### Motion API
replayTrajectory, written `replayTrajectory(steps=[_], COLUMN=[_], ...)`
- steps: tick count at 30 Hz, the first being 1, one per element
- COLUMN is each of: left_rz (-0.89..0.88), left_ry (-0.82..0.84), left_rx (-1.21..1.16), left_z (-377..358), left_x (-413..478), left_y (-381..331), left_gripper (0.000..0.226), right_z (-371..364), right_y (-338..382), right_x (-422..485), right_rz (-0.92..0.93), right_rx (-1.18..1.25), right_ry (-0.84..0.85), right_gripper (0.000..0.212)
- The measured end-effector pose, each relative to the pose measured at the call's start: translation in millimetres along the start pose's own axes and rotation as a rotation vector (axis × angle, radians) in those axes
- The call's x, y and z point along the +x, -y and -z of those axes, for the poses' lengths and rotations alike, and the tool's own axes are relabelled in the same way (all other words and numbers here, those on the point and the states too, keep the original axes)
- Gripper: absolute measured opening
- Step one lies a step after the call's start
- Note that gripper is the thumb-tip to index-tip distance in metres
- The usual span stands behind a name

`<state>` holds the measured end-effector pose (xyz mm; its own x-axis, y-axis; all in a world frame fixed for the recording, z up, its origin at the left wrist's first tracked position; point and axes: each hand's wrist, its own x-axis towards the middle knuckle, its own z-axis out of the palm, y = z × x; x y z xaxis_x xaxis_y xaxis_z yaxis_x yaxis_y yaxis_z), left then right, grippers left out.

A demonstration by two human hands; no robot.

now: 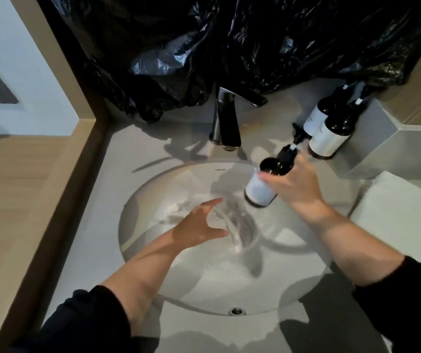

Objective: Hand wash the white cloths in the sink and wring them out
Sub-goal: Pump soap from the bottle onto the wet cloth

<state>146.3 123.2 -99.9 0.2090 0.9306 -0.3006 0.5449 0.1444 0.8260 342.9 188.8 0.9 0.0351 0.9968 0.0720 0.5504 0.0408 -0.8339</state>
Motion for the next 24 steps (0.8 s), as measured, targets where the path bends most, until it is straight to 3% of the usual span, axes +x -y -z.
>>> replayTrajectory(steps=[2, 4, 8, 10, 14, 18, 24], left_rz=[0.004, 0.006, 0.146, 0.169, 0.245, 0.237, 0.266], left_ry=[0.098, 0.148, 0.04, 0.073, 0.139, 0.191, 0.133], left_rx=[-0.159, -0.234, -0.209, -0.163, -0.028, -0.066, 0.022], left_z=[2, -7, -29, -35, -39, -41, -43], left_x=[-15, -27, -37, -38, -43, -47, -45], left_y=[-14, -22, -28, -26, -26, -27, -21], left_gripper=[0.093, 0.078, 0.053, 0.037, 0.042, 0.023, 0.027], right_z=[-14, -25, -38, -36, -24, -17, -20], right_y=[-7, -10, -11, -15, -26, -33, -32], right_x=[-27, -50, -77, -77, -66, -59, -58], right_rz=[-0.115, -0.19, -0.239, -0.193, -0.08, -0.113, -0.082], right_rx=[0.084, 0.101, 0.141, 0.081, -0.218, -0.323, -0.4], right_ry=[0.109, 0.197, 0.329, 0.291, 0.44, 0.584, 0.532], right_gripper=[0.038, 0.05, 0.115, 0.129, 0.127, 0.13, 0.114])
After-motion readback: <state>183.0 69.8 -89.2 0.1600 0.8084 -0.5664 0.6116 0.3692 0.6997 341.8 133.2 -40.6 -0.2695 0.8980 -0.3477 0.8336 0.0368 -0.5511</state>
